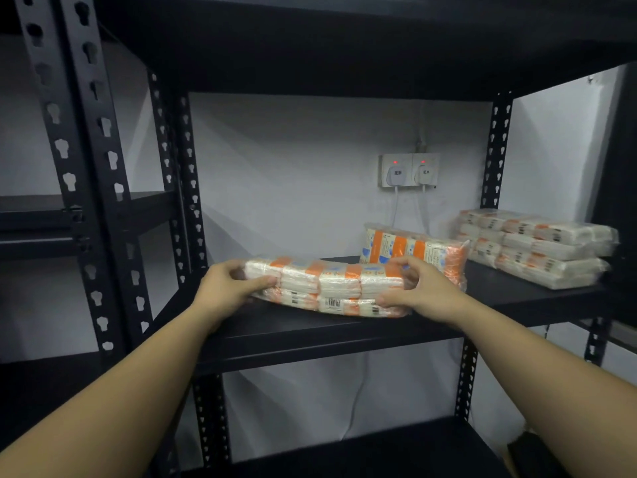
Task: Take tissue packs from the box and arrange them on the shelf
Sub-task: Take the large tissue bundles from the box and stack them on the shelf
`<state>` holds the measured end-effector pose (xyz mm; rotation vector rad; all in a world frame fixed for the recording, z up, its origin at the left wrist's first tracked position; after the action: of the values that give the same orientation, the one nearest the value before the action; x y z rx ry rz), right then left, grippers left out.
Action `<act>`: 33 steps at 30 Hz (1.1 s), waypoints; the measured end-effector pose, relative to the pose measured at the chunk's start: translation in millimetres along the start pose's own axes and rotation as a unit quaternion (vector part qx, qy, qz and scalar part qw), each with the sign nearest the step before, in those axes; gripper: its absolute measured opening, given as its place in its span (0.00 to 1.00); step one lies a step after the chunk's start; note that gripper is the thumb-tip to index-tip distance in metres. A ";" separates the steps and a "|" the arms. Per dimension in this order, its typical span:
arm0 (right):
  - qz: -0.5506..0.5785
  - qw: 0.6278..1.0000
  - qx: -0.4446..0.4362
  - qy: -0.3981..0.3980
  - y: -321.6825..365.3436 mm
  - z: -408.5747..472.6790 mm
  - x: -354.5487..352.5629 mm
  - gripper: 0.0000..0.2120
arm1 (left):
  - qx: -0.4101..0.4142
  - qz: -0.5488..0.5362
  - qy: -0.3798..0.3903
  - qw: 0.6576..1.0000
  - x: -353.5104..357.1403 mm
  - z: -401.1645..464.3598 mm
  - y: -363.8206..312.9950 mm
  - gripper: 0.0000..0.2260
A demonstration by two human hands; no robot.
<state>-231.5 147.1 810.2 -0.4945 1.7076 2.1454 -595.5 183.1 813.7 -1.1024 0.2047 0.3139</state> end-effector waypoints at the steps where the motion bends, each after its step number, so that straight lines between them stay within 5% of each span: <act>1: 0.006 1.000 -0.008 -0.013 4.5 -2.8 -4.7 0.42 | 0.001 -0.013 0.001 1.000 0.5 2.1 -4.0 0.23; 4: 0.008 0.997 -0.031 -0.063 17.6 -10.7 -29.3 0.40 | 0.013 -0.043 0.010 0.999 4.9 11.9 -23.6 0.26; 6: 0.008 0.996 -0.040 -0.084 27.3 -18.5 -50.4 0.37 | 0.022 -0.049 0.016 0.998 14.5 21.7 -41.1 0.19; 11: -0.022 0.986 -0.052 -0.154 39.8 -39.9 -124.2 0.48 | 0.062 -0.062 0.052 0.995 66.3 52.2 -94.1 0.09; 18: -0.025 0.971 -0.044 -0.234 15.7 -67.2 -243.0 0.45 | 0.106 -0.067 0.130 0.984 194.3 104.2 -158.1 0.16; 24: -0.093 0.940 -0.023 -0.327 -14.1 -71.8 -336.0 0.54 | 0.142 -0.059 0.184 0.971 317.4 160.3 -202.5 0.14; 33: -0.150 0.902 0.021 -0.404 -40.3 -51.2 -394.6 0.48 | 0.141 -0.046 0.272 0.951 451.8 241.3 -220.0 0.22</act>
<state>136.3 83.0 953.7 0.1483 1.1079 1.7149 -93.7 375.2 962.1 -0.8888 0.6675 -0.1109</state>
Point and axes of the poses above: each hand's wrist, its own z-axis towards the middle knuckle, its own x-axis out of the palm, y = z × x, the point moved 9 cm from there along z, towards the middle knuckle, and after that the axes turned 5 degrees about x, right-handed, at the moved point
